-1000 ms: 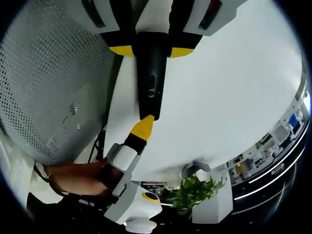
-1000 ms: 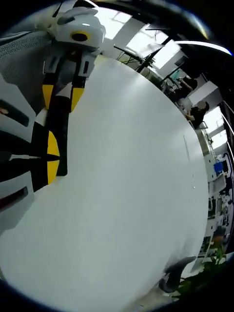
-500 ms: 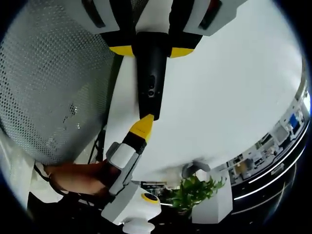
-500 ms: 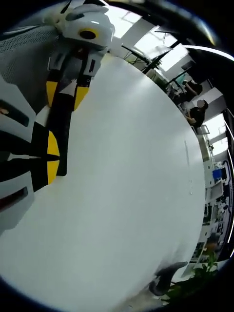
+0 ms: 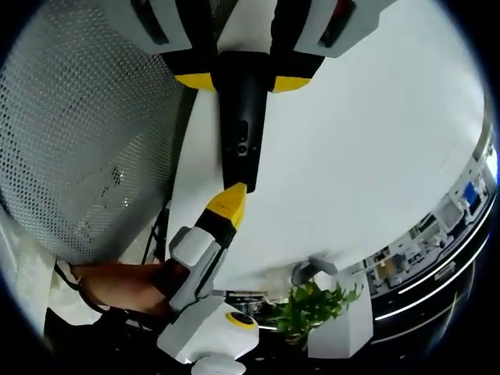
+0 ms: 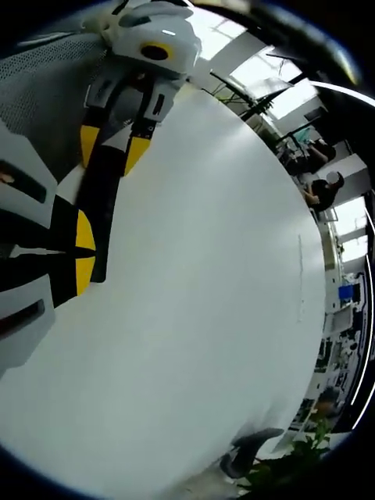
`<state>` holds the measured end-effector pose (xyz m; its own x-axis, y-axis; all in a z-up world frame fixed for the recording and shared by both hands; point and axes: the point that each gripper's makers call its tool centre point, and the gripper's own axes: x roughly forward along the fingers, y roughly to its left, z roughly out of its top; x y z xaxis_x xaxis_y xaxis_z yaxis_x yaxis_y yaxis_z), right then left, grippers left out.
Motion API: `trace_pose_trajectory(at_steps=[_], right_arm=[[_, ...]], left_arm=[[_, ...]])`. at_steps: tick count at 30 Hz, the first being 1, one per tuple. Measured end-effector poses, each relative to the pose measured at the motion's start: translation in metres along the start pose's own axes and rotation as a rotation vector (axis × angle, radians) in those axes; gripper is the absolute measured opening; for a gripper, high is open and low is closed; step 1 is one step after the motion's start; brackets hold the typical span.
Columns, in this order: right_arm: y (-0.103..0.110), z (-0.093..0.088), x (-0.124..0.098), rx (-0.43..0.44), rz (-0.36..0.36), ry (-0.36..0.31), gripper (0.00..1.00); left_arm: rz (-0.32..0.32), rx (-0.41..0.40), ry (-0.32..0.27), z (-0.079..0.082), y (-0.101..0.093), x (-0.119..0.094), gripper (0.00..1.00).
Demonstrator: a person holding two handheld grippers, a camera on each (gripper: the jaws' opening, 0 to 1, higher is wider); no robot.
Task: Press the specified remote control buttons in sequence, fully releasing each button before pressing the next.
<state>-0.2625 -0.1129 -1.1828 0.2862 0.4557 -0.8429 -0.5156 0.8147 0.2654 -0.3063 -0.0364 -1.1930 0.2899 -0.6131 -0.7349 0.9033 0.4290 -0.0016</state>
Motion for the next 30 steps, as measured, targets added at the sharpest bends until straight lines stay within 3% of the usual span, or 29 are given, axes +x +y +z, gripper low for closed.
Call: trace_pose_trajectory(at_steps=[10,22,30], right_arm=[[0.001,0.001,0.000,-0.041,-0.008,0.009,0.00],[0.012,0.006,0.001,-0.052,0.045,-0.011,0.00],[0.013,0.001,0.005,-0.078,0.041,0.015,0.00]], left_arm=[[-0.001,0.001,0.000,0.000,0.000,0.000,0.25],[-0.001,0.000,-0.002,0.000,0.001,0.001,0.25],[-0.001,-0.001,-0.006,0.000,0.001,0.001,0.25]])
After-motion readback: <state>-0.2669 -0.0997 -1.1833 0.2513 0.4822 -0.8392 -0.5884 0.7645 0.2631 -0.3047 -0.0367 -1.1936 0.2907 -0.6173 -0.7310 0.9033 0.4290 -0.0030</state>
